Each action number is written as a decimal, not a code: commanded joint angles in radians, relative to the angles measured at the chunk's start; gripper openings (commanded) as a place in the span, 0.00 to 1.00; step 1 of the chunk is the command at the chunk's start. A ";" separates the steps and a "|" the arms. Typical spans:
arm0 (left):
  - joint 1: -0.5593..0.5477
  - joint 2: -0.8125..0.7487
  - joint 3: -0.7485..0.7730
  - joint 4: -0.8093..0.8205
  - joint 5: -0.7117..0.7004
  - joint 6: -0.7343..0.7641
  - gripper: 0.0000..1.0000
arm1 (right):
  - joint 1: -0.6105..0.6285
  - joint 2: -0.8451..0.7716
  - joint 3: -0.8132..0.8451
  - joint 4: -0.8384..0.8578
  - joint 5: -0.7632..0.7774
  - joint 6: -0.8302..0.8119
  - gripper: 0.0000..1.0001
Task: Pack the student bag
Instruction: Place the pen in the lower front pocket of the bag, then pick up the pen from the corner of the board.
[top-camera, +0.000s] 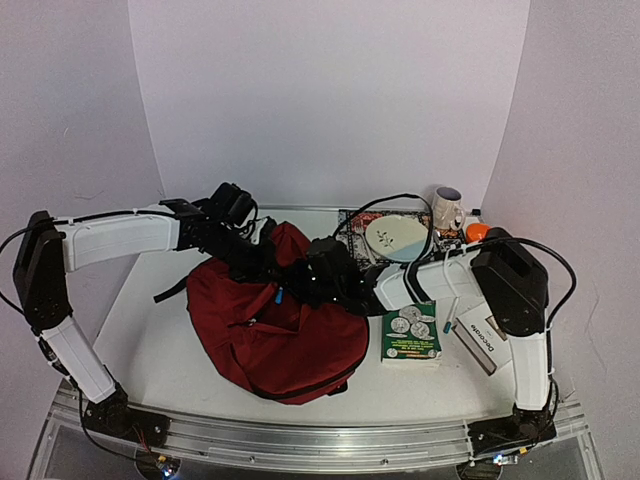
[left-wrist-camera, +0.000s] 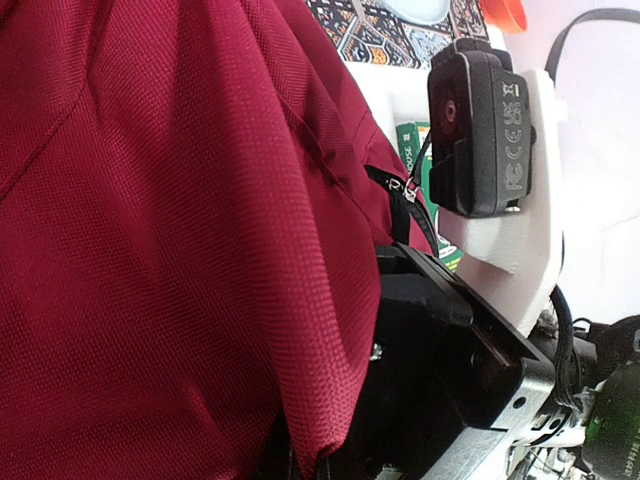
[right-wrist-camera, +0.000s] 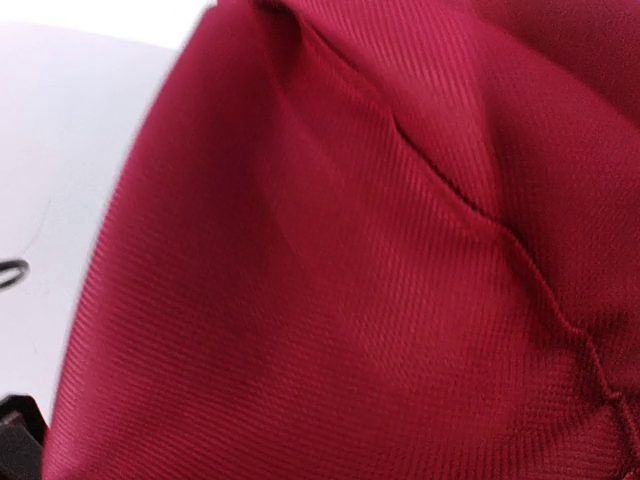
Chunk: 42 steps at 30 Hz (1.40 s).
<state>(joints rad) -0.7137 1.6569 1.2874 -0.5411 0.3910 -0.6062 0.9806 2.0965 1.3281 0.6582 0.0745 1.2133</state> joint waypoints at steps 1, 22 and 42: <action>-0.015 -0.067 -0.020 0.075 0.094 -0.025 0.00 | -0.007 0.053 0.101 0.108 0.059 -0.006 0.06; 0.067 -0.091 -0.068 0.069 -0.131 0.048 0.00 | -0.008 -0.127 0.063 -0.186 -0.035 -0.327 0.64; 0.099 -0.083 -0.100 0.060 -0.188 0.063 0.00 | -0.108 -0.570 -0.207 -0.565 0.095 -0.560 0.98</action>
<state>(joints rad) -0.6283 1.5978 1.1950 -0.4965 0.2388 -0.5503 0.8754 1.6268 1.1505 0.2167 0.0447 0.7225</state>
